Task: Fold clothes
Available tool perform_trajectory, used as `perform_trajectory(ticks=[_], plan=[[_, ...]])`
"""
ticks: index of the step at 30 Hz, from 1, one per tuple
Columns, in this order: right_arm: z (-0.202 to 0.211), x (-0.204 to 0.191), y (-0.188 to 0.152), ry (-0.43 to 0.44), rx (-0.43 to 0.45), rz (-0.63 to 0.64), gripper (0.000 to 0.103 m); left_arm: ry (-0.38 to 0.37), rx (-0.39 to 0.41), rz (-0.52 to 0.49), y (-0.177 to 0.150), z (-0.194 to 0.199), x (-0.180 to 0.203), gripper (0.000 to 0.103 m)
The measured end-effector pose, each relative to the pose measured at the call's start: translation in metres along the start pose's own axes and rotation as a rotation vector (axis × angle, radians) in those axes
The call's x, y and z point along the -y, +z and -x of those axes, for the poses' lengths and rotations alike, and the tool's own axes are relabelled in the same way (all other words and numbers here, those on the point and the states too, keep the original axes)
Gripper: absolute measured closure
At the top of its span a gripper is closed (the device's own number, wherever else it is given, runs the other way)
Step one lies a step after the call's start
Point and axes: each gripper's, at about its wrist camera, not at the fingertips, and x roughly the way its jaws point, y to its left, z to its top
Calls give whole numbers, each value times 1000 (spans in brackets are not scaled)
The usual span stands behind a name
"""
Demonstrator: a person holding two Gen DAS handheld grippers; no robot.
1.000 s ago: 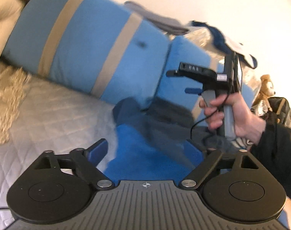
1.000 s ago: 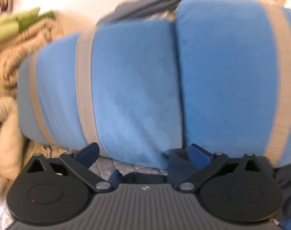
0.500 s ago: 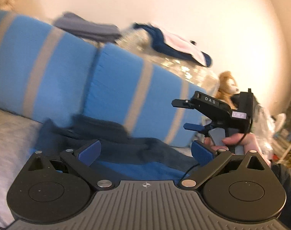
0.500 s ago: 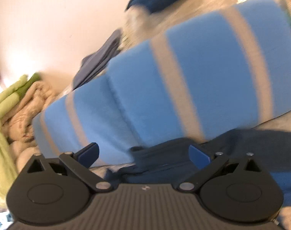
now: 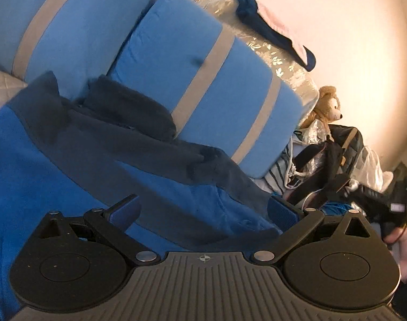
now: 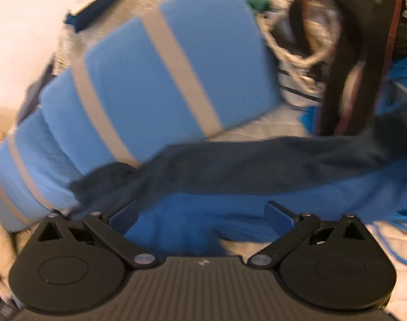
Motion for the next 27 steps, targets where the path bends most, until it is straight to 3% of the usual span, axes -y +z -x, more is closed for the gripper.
perform_trajectory(ticks=[6, 12, 22, 27], plan=[[20, 51, -16, -110, -24, -43, 0, 26, -4, 34, 2, 2, -6, 0], [37, 67, -30, -139, -3, -60, 0, 7, 0, 28, 0, 7, -1, 0], [57, 60, -58, -158, 87, 110, 0, -27, -6, 63, -2, 5, -2, 0], [71, 71, -73, -174, 186, 170, 0, -36, 8, 74, -1, 6, -3, 0]])
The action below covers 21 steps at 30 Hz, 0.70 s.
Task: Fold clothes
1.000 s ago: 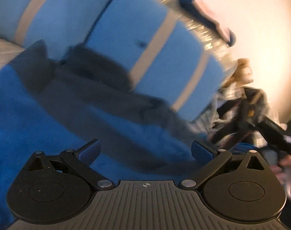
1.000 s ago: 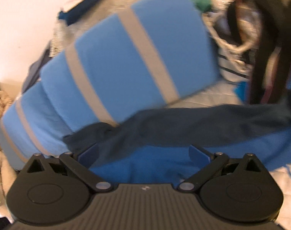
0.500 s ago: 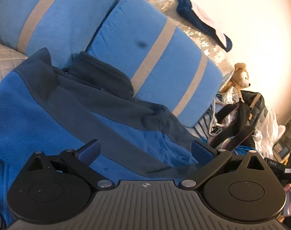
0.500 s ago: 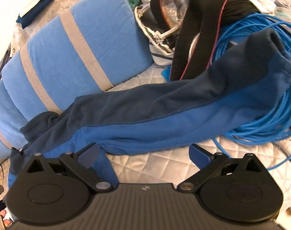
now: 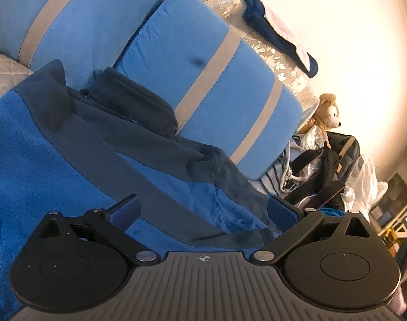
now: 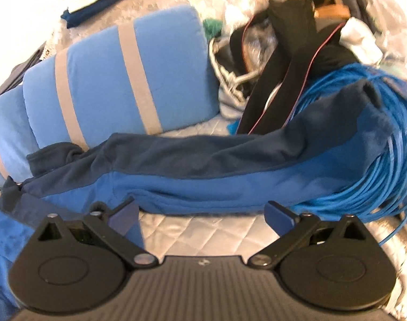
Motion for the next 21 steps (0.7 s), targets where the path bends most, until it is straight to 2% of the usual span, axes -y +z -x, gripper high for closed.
perform_trajectory(ticks=[4, 7, 9, 11, 14, 21], plan=[[10, 17, -13, -86, 153, 10, 0, -2, 0, 19, 1, -1, -2, 0], [12, 36, -23, -134, 224, -46, 2, -13, 4, 35, 1, 0, -4, 0], [9, 49, -29, -151, 243, -76, 9, -19, 7, 38, 1, 1, -4, 0], [3, 61, -33, -180, 247, -88, 24, -22, 9, 40, 2, 1, -5, 0], [-6, 81, -34, -218, 264, -131, 40, -24, 7, 43, 2, 0, -5, 0], [-17, 122, -18, -395, 388, -219, 55, -22, 0, 36, 2, -3, -3, 0]])
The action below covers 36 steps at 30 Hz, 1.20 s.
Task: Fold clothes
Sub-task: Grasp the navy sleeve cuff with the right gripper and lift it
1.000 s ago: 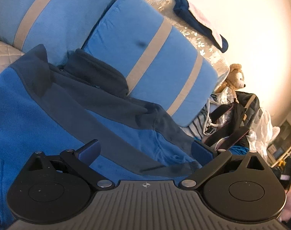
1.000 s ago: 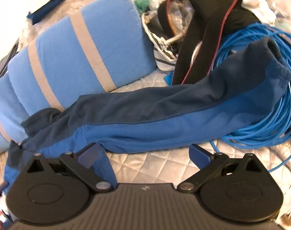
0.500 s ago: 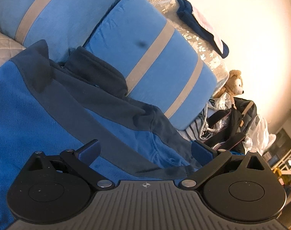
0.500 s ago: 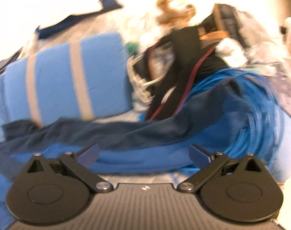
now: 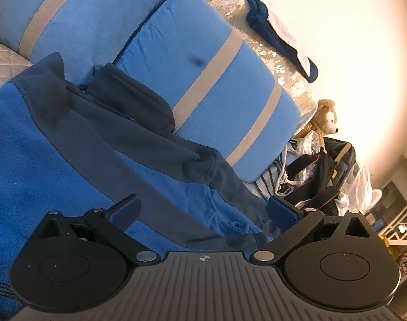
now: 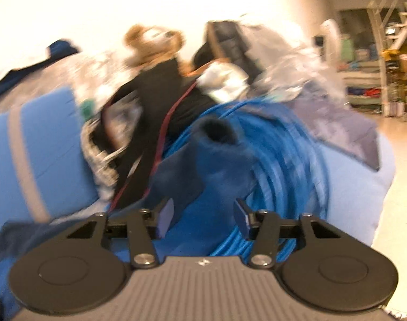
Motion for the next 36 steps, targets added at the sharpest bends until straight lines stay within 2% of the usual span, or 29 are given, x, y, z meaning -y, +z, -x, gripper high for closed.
perform_trajectory(ticks=[2, 5, 9, 13, 15, 17, 20, 26, 36], plan=[[-9, 4, 3, -47, 24, -9, 62, 2, -2, -2, -1, -1, 1, 0], [-22, 8, 5, -102, 52, -19, 67, 8, -6, -8, -1, -3, 1, 0], [-37, 5, 6, -140, 71, 11, 67, 22, -10, -7, -2, -4, 1, 0], [-54, -6, 7, -175, 71, 102, 65, 31, -10, -4, -1, -4, 1, 0], [-60, -11, 8, -187, 63, 140, 70, 32, -11, -4, -2, -4, 1, 0], [-62, -16, 9, -195, 50, 176, 85, 34, -13, -5, -2, -5, 1, 0], [-56, -22, 11, -196, 59, 202, 89, 34, -11, -6, -1, -4, 1, 0], [-26, -45, 20, -79, 76, 232, 91, 33, -3, -7, -1, -4, 1, 0], [40, -134, 39, 294, 22, 244, 91, 16, 0, 37, 1, -5, -7, 0]])
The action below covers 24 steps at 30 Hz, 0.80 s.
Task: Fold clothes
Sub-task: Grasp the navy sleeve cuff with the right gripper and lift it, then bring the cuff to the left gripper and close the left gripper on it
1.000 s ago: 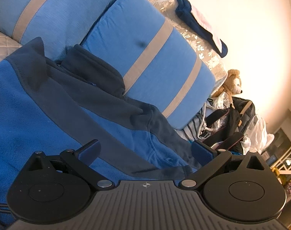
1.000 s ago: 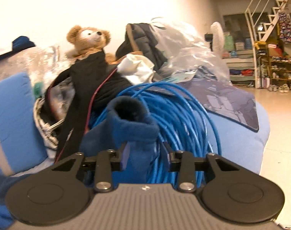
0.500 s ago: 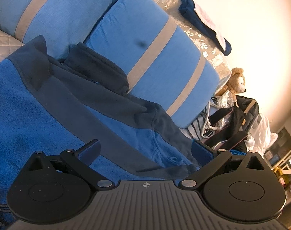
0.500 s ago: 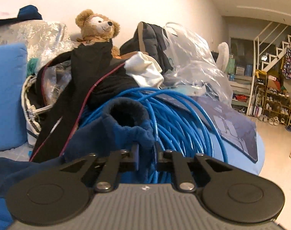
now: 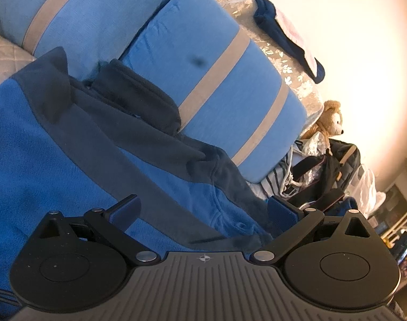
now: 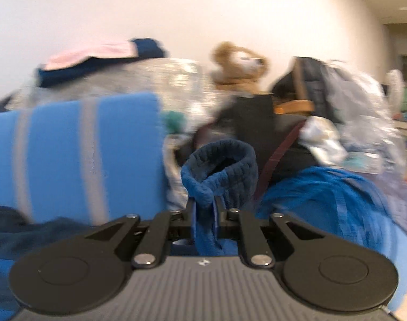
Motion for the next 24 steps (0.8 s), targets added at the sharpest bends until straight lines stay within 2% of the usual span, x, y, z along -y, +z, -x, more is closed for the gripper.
perform_trajectory(ticks=[7, 13, 18, 24], plan=[[9, -82, 7, 230, -78, -30, 91, -44, -6, 96, 3, 0, -13, 0], [10, -154, -1, 380, -175, -47, 91, -87, -16, 148, 5, 1, -18, 0], [13, -209, -20, 463, -232, -21, 91, -121, -21, 174, 4, 1, -22, 0], [15, -261, -52, 527, -295, -6, 91, -129, 12, 212, 5, 7, -28, 0]])
